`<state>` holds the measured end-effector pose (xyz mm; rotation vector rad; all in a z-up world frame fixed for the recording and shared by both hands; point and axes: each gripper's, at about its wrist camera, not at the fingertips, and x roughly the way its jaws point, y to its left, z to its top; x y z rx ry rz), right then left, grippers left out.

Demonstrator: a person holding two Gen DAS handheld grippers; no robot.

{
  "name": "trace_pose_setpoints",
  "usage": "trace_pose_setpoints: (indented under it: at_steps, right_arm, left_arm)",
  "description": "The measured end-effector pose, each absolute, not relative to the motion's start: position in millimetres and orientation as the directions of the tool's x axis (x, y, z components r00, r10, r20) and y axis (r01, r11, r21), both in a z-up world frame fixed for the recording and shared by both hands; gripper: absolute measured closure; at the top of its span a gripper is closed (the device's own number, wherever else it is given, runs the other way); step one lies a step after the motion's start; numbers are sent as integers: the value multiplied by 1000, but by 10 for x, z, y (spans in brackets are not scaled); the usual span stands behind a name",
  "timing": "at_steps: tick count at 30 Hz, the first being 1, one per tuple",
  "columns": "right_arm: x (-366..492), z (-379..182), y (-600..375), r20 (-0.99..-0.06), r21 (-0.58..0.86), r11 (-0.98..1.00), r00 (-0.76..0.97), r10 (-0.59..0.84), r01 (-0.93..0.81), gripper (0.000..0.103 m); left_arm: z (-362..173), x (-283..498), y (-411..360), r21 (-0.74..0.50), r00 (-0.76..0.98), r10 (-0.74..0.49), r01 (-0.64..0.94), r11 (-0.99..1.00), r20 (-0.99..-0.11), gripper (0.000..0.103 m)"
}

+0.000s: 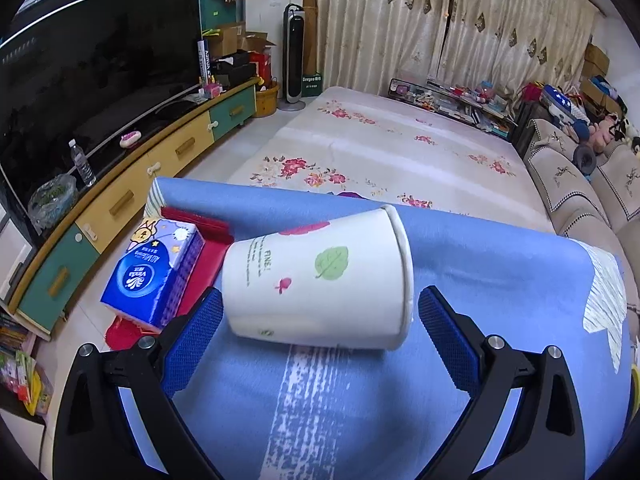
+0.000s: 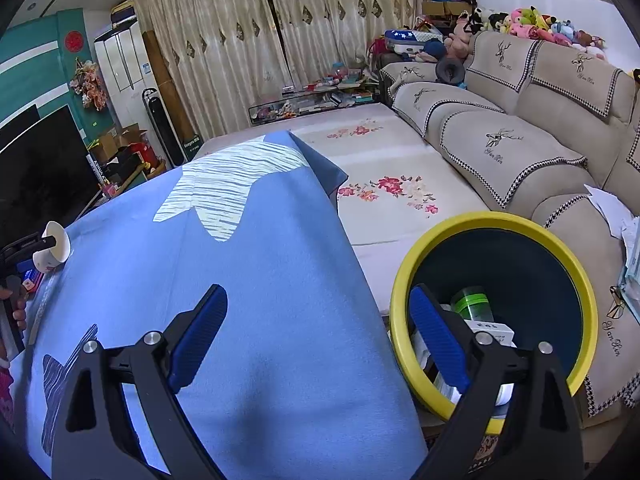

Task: Collect trash
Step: 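Lower the left gripper onto the white paper cup and grasp it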

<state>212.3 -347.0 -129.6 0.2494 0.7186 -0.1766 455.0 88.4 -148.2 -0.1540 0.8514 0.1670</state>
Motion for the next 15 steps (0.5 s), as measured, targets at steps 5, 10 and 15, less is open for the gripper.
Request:
trace_pose_setpoints:
  at_steps: [5,10,15]
  right_arm:
    - [2146,-1307,-3476,-680,168,957,731,-62,237,15]
    - [2142,-1304,-3473,-679,169,957,732,-60,235,15]
    - [2138,-1306,-3473,-680,170,957,731,-60,237,15]
  left_arm:
    - [-1524,4712,946,-76,637,87,-225,971,-766,7]
    - [-1573,4742,935,-70,625,86,-221,973,-776,20]
    - [-1543,4689,869,-78,643,73,-203,976,-762,20]
